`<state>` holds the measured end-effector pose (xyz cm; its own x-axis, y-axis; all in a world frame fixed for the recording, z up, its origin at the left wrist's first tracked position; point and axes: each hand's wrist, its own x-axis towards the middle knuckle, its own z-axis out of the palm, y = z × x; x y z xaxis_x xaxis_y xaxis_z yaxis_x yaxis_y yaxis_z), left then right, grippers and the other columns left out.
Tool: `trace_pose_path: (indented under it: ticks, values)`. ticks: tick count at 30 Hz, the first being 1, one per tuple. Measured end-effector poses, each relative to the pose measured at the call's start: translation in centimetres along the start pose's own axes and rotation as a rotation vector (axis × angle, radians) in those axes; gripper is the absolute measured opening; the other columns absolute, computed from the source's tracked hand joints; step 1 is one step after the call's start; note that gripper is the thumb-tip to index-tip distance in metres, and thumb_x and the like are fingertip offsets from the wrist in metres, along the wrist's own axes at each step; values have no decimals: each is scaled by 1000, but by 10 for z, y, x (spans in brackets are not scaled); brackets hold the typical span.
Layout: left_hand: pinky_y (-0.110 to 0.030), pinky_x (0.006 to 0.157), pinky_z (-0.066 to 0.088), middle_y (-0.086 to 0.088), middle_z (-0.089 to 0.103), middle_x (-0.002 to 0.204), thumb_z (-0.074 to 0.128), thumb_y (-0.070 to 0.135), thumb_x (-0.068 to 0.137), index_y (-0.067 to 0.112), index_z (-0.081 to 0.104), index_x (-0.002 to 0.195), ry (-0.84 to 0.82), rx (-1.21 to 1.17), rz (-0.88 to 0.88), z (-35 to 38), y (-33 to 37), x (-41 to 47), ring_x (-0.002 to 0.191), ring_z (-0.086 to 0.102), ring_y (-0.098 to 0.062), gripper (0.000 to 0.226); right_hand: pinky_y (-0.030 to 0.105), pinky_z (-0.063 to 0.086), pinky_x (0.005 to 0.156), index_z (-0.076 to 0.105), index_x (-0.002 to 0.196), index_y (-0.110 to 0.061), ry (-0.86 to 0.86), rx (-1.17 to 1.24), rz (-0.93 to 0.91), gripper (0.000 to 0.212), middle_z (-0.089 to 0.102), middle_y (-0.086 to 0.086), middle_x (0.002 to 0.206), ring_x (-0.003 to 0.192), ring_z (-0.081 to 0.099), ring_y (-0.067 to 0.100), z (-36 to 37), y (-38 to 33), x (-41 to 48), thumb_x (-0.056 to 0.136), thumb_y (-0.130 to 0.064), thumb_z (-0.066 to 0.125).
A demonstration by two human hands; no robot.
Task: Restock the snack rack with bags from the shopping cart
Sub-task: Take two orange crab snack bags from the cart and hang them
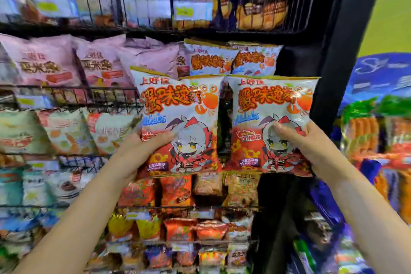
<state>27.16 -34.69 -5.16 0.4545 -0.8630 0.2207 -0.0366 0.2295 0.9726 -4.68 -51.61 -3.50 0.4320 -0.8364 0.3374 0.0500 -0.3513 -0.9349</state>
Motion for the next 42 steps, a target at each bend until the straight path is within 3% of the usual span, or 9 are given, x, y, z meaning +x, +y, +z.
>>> trace_pose_path:
  ticks: [7,9,12,14,22,27,34,39,42]
  values:
    - [-39,72,64,-9,80,109,103,42,36,19,64,131,-64,-42,64,13,22,57,92,78,-30,106,20,58,61,68,104,-29,121,-39,-32,15,80,-10,88,77,77,9,-9,-23,36,91,-22,73]
    - [-44,73,65,-10,79,109,104,46,31,23,63,128,-54,-52,53,19,27,65,91,78,-32,108,28,59,71,68,107,-30,115,-35,-46,20,80,-7,95,83,78,11,-14,-24,48,89,-28,76]
    - [-35,64,65,-7,81,100,99,29,49,28,66,114,-52,-40,77,28,33,76,76,79,-22,73,42,58,91,66,122,-34,60,-26,-64,46,78,-5,112,99,76,17,-23,-19,68,82,-48,83]
    - [-32,61,64,-6,81,99,101,30,45,31,67,109,-55,-21,92,34,37,83,75,79,-21,72,49,55,99,63,128,-36,43,-33,-85,55,76,-7,118,106,74,19,-27,-19,78,80,-53,83]
    - [-31,61,63,-4,81,99,101,50,18,32,61,118,-16,9,125,45,39,113,83,79,-26,109,50,54,102,63,126,-38,31,-46,-143,52,76,-11,116,104,74,15,-34,-11,120,80,-53,80]
    - [-37,71,64,-2,81,105,99,53,31,38,63,116,-35,59,145,45,44,129,89,79,-27,94,50,54,102,63,128,-37,45,-48,-145,50,76,-9,117,105,74,17,-35,-14,133,82,-51,79]
    - [-30,56,62,-1,81,92,98,62,7,35,66,104,-23,29,153,37,47,139,77,79,-24,106,54,51,105,61,134,-30,120,-10,-245,75,73,-3,125,113,72,22,-38,-31,160,71,-62,87]
    - [-31,56,62,-3,81,93,99,59,10,37,69,100,-57,14,151,36,48,142,76,79,-25,98,52,47,109,50,145,-26,90,-8,-393,78,66,-3,137,125,64,21,-34,-40,183,79,-53,84]
    - [-31,57,62,-5,81,96,99,60,9,39,75,90,-60,-2,157,34,48,146,76,79,-24,87,39,53,102,45,146,-28,66,-41,-412,74,65,-7,137,125,64,13,-29,-39,198,84,-45,82]
